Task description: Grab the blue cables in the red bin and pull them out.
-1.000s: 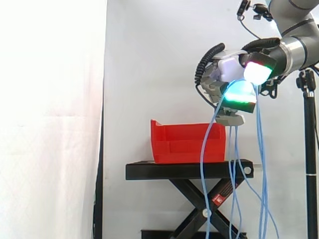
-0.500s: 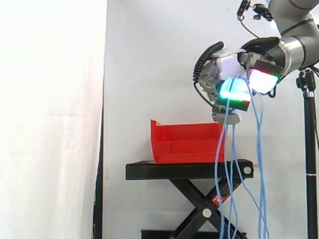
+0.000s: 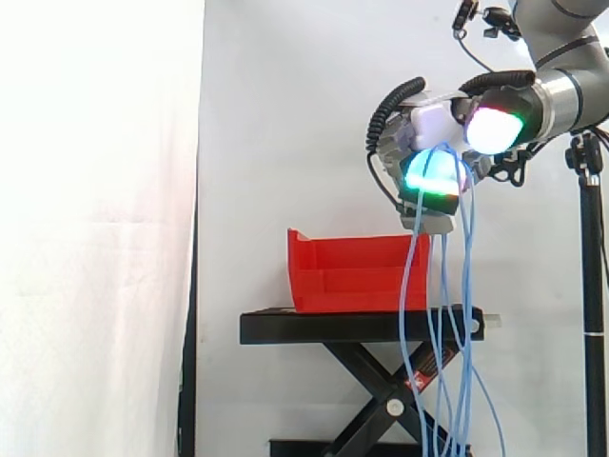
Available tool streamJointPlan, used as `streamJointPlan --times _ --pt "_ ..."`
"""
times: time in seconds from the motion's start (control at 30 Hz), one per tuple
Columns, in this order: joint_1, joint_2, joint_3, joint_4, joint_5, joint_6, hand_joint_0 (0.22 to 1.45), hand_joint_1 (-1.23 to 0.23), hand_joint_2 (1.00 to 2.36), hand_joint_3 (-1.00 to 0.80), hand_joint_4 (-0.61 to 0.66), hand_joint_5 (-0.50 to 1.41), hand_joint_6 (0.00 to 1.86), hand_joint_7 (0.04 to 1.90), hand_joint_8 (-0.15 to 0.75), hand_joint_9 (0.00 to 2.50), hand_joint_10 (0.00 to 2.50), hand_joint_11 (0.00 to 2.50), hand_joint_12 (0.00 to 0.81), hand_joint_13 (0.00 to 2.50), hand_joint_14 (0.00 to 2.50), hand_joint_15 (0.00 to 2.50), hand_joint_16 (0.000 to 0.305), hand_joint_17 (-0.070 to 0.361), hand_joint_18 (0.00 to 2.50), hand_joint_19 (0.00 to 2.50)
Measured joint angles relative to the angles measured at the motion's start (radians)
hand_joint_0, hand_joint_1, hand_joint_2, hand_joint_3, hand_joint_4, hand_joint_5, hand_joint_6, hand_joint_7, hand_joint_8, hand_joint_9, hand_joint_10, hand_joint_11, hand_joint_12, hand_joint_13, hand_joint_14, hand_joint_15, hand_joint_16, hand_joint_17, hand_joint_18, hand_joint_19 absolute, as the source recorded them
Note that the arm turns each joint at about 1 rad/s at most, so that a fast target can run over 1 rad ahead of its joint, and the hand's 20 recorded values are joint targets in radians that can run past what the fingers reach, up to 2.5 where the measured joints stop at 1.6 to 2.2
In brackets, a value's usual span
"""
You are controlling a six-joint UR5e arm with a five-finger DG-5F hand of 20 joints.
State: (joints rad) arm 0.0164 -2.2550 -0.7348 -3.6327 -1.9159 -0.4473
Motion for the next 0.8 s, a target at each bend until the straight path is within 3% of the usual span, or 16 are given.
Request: streamJointPlan --times 0.5,0.8 --pt "0.002 0.0 0.0 0.0 0.0 0.0 0.67 -0.86 1.0 -1.0 0.35 0.79 0.47 0.56 0.331 1.24 0.0 1.54 0.388 1.34 1.15 1.06 0.056 0.125 0.85 1.0" --pt "0.002 0.0 0.0 0.0 0.0 0.0 0.67 -0.86 1.0 -1.0 0.34 0.88 0.46 0.59 0.331 1.33 0.01 1.54 0.384 1.4 1.04 1.13 0.055 0.125 0.89 0.98"
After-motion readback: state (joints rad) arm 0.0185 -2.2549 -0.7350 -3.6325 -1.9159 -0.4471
